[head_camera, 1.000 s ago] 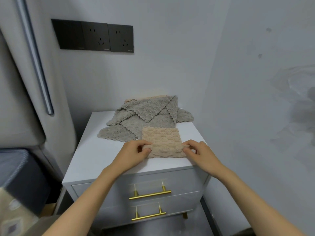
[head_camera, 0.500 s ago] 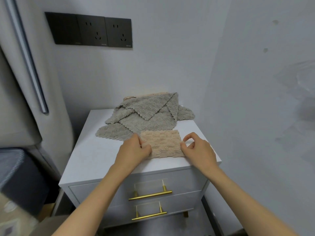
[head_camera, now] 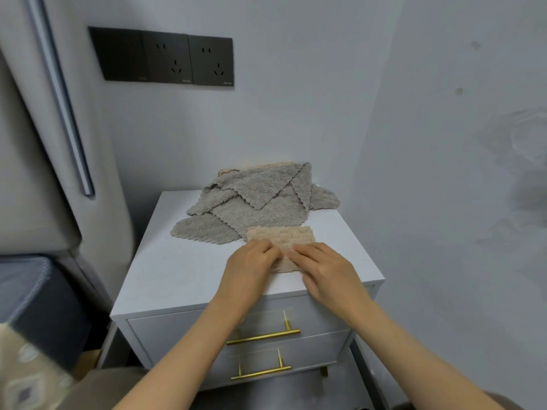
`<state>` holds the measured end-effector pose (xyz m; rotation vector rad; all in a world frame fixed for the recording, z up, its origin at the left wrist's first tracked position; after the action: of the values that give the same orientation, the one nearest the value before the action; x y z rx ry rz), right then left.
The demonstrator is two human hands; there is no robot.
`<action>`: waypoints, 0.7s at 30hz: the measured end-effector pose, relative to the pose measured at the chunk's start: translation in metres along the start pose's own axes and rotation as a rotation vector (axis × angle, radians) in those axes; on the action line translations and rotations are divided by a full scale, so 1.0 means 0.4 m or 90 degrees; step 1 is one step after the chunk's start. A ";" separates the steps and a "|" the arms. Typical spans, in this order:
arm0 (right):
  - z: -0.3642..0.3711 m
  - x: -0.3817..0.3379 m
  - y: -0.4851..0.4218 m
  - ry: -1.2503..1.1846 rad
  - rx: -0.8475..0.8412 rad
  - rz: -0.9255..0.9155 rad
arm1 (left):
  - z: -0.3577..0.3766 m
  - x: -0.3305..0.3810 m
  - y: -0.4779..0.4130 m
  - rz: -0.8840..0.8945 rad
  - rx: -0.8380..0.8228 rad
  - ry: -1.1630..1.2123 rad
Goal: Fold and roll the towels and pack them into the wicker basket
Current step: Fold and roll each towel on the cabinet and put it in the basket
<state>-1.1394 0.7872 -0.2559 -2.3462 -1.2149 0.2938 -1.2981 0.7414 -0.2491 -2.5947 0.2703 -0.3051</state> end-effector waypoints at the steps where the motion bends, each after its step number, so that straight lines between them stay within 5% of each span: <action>1: 0.001 0.001 0.003 0.006 -0.013 0.004 | 0.001 -0.003 0.005 0.010 -0.007 -0.002; 11: 0.007 0.071 0.020 -0.043 -0.125 0.082 | -0.004 -0.067 0.022 -0.027 -0.102 0.136; 21: 0.008 0.109 0.008 -0.361 -0.174 0.302 | -0.011 -0.102 0.008 -0.160 -0.149 0.322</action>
<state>-1.1129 0.8218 -0.2590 -2.8897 -0.9416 1.0720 -1.3386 0.7468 -0.2535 -2.7435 0.1577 -1.0822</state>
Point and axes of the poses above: each hand's wrist, its own y-axis away from the middle knuckle, its own z-axis out of the palm, x = y × z, the point moved 3 cm from there along -y, towards the middle knuckle, and after that the axes turned 5 degrees about -x, right-handed, at the moved point
